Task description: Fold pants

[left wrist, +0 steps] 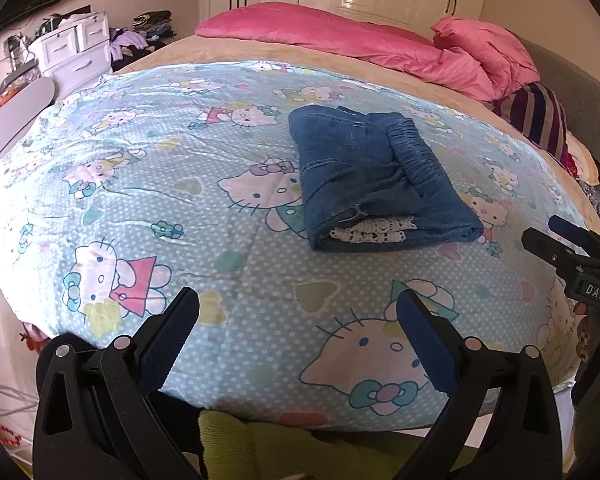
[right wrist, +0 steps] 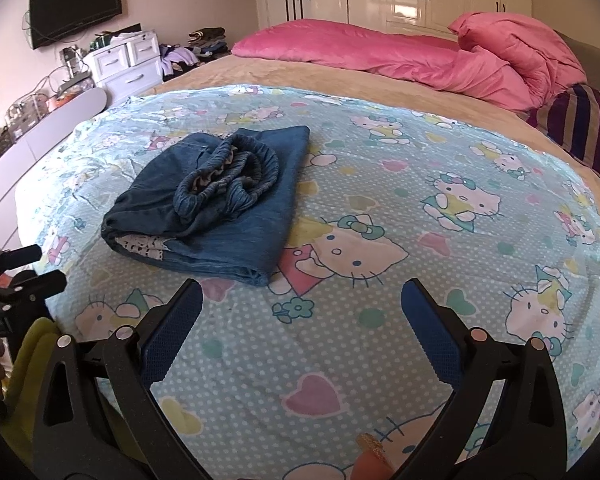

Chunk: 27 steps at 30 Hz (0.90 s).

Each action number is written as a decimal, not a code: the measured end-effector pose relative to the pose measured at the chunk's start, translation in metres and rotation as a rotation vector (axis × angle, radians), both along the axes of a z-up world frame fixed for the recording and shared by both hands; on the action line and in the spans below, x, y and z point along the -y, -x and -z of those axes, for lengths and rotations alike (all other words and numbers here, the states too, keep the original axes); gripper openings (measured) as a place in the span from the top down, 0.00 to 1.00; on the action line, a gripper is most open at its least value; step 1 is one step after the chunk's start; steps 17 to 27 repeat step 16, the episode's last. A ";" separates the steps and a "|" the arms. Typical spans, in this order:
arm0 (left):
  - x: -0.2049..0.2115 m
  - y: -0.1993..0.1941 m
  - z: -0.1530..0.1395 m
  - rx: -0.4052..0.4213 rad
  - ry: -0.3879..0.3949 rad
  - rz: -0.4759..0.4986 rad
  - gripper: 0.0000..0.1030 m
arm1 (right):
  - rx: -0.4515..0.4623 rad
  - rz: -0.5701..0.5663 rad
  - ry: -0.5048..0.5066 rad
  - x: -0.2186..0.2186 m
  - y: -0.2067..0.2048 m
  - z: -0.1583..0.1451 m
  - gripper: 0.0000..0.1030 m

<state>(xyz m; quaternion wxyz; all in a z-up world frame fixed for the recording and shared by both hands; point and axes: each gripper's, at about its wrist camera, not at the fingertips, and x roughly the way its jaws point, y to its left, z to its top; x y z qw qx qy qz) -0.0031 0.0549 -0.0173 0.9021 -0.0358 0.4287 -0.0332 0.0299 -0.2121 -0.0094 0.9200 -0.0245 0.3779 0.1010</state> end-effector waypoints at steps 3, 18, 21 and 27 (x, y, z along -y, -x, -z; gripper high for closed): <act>-0.010 -0.004 0.000 0.002 0.008 -0.021 0.04 | -0.008 0.023 0.002 0.005 -0.005 0.003 0.09; -0.154 -0.129 0.025 -0.124 -0.069 -0.313 0.04 | -0.050 0.414 0.063 0.147 -0.068 0.021 0.09; -0.154 -0.129 0.025 -0.124 -0.069 -0.313 0.04 | -0.050 0.414 0.063 0.147 -0.068 0.021 0.09; -0.154 -0.129 0.025 -0.124 -0.069 -0.313 0.04 | -0.050 0.414 0.063 0.147 -0.068 0.021 0.09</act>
